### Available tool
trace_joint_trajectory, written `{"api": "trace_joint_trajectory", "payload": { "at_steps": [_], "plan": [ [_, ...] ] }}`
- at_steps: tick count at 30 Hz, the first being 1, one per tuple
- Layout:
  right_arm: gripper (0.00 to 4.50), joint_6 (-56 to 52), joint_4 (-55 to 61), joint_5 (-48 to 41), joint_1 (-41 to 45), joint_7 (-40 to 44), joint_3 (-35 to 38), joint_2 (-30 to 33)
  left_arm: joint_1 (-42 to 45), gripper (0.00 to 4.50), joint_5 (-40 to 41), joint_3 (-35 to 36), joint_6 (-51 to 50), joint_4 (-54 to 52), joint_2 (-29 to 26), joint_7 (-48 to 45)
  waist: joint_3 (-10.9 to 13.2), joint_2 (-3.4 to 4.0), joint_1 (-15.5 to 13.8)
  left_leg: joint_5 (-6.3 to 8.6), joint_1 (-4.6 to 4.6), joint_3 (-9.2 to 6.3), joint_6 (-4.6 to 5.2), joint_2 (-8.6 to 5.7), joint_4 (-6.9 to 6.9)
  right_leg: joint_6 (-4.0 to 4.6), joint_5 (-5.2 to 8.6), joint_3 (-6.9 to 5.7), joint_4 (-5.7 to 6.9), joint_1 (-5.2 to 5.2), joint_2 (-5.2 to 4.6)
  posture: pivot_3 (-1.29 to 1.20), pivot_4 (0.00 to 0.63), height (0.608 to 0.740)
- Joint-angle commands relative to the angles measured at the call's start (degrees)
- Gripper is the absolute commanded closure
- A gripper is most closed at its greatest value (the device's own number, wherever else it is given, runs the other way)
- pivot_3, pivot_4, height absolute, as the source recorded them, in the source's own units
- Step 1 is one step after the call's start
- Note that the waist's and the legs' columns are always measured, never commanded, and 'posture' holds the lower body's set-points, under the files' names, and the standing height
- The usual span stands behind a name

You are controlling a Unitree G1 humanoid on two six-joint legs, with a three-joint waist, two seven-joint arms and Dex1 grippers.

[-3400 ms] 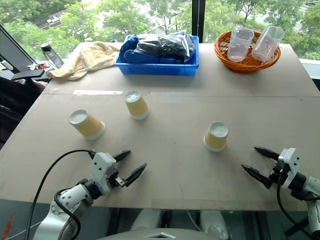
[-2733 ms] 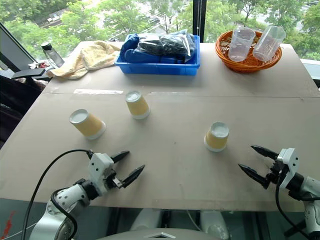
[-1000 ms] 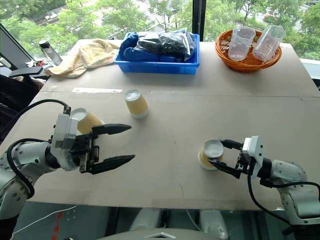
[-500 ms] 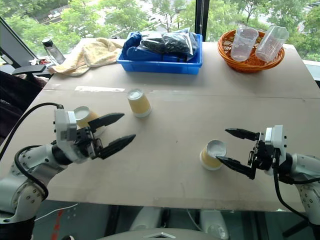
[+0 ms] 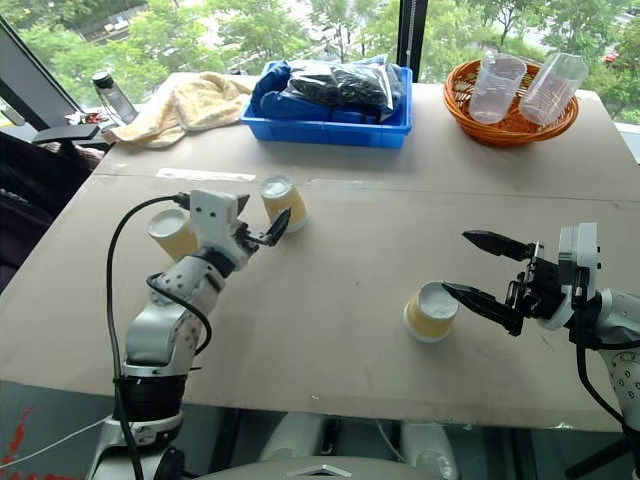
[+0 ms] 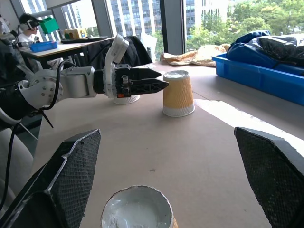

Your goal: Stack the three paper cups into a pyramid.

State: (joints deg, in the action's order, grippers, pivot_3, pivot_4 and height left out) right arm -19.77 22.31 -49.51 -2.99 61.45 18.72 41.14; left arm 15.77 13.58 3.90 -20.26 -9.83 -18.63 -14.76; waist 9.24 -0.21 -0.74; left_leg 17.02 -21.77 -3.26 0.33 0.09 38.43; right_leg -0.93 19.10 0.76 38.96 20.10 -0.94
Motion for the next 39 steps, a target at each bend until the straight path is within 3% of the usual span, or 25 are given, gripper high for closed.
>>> {"api": "trace_joint_trajectory", "payload": {
  "at_steps": [1, 15, 18, 20, 22, 28, 32, 36, 39],
  "plan": [
    [0.04, 0.65, 0.95, -1.49, 0.66, -0.19, 2.56, -0.55, 2.29, 0.00, -2.21, 0.36, 3.54, 2.72, -0.65, -0.32, 0.00, 0.00, -0.02, 0.00, 0.00, 0.00, 0.00, 0.00, 0.00, 0.00, 0.00, 0.00, 0.00, 0.00, 0.00, 0.00, 0.150, 0.740],
    [0.04, 1.05, 1.72, 0.34, 0.27, -1.60, 2.96, -0.99, 7.66, 0.00, -2.79, 0.08, 8.35, 11.55, 0.43, -4.25, 0.00, -0.01, -0.06, -0.01, -0.01, -0.03, -0.02, -0.01, 0.02, 0.00, 0.00, -0.05, 0.01, 0.00, -0.01, 0.00, 0.150, 0.740],
    [0.00, 1.22, 1.77, 0.46, -0.05, -1.49, 3.08, -0.95, 7.88, 0.80, -2.69, 0.35, 9.86, 12.02, 0.90, -4.59, 0.01, -0.01, -0.06, -0.01, -0.01, -0.03, -0.02, -0.01, 0.02, 0.00, 0.00, -0.05, 0.02, 0.00, -0.01, 0.00, 0.150, 0.740],
    [0.00, 1.42, 1.69, 0.75, -0.17, -1.30, 3.01, -0.96, 7.84, 1.84, -2.33, 0.44, 10.02, 12.25, 1.10, -5.20, 0.00, -0.01, -0.05, -0.01, -0.01, -0.04, -0.02, -0.01, 0.02, 0.00, 0.00, -0.05, 0.02, 0.00, 0.00, 0.00, 0.150, 0.740],
    [0.00, 1.55, 1.55, 1.00, -0.17, -1.12, 3.00, -1.06, 7.51, 2.34, -2.44, -0.15, 10.48, 12.19, 0.90, -6.44, 0.00, -0.01, -0.05, -0.01, -0.01, -0.03, -0.02, -0.01, 0.02, 0.00, 0.00, -0.06, 0.03, 0.00, 0.00, 0.00, 0.150, 0.740],
    [0.00, 2.09, 0.66, 1.56, 0.03, -0.42, 3.21, -1.13, 4.43, 2.39, 1.21, -2.17, 10.92, 7.40, 0.07, -15.12, 0.00, -0.01, 0.04, -0.01, -0.01, -0.03, -0.03, -0.01, 0.02, 0.00, 0.00, -0.05, 0.02, 0.00, 0.00, 0.00, 0.150, 0.740],
    [0.00, 2.35, -0.65, 0.26, -0.48, 2.08, 5.21, -0.23, -1.43, 2.39, 7.90, -9.69, 8.07, -3.29, -5.99, -32.90, 0.01, 0.00, 0.03, -0.02, -0.02, -0.01, -0.03, 0.00, 0.01, 0.00, 0.00, -0.04, -0.01, 0.01, -0.01, 0.00, 0.150, 0.740],
    [0.00, 3.63, -2.12, 0.58, -2.68, 6.49, 7.52, 0.73, -2.69, 2.39, 9.21, -14.80, 8.03, -7.74, -10.19, -41.66, 0.00, 0.02, -0.18, -0.02, 0.01, -0.05, -0.03, 0.00, 0.00, 0.00, 0.00, -0.05, 0.01, -0.02, -0.01, 0.00, 0.150, 0.740],
    [0.00, 4.68, -3.02, 0.71, -6.44, 9.97, 9.62, 1.15, -1.31, 2.39, 9.72, -17.75, 8.13, -8.23, -10.09, -45.55, -0.01, 0.04, -0.07, -0.01, 0.13, -0.04, 0.00, 0.00, 0.02, 0.00, 0.00, -0.05, 0.02, -0.16, 0.00, 0.00, 0.150, 0.740]
  ]
}}
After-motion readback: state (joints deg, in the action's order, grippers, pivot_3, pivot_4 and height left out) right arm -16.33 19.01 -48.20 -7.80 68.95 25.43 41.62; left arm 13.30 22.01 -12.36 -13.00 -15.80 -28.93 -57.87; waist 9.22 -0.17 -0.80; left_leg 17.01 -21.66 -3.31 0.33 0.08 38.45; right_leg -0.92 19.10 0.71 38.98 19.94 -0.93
